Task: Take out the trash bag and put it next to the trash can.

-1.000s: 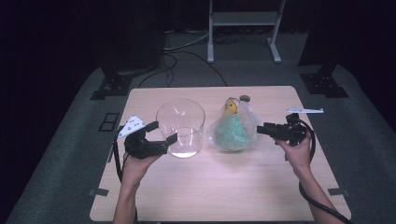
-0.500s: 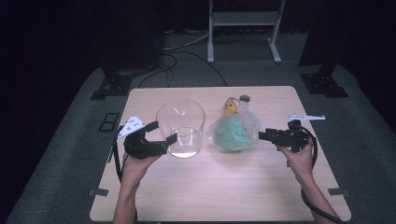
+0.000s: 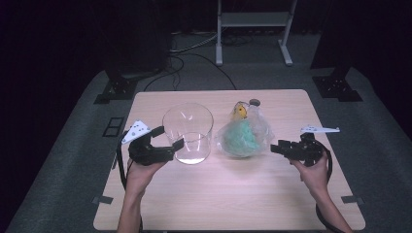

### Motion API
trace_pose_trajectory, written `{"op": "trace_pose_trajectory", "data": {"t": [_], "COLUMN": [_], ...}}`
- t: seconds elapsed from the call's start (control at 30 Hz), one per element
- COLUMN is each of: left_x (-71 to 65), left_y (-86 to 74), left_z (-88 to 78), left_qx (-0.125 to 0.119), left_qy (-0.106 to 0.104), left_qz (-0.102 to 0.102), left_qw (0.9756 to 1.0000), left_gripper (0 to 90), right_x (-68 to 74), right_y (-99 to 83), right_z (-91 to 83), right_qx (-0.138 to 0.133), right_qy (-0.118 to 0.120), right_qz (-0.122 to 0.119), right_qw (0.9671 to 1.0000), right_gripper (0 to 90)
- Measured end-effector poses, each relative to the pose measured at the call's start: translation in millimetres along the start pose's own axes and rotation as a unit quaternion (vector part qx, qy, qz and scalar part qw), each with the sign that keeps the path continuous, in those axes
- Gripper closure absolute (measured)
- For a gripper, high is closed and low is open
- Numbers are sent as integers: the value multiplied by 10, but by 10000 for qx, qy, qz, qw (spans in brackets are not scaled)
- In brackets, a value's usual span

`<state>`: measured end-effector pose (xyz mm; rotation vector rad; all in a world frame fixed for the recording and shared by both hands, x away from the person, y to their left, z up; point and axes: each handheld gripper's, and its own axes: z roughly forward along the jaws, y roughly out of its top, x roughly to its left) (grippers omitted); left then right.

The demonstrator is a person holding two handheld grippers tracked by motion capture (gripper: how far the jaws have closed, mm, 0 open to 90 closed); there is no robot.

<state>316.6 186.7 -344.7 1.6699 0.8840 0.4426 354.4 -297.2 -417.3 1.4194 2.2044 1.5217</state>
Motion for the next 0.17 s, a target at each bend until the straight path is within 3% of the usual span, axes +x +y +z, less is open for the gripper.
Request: {"op": "trace_pose_trajectory", "data": {"t": [0.17], "left_x": [-2], "left_y": [3], "left_z": [-2], "left_qx": [-11], "left_qy": [0], "left_qz": [-4], "left_qw": [10000], "left_gripper": [79], "right_x": [-43], "right_y": [-96], "right_z": [-54], "right_qx": [-147], "right_qy": [3], "right_qz": [99], "right_qw": [9998], "right_gripper": [435]}}
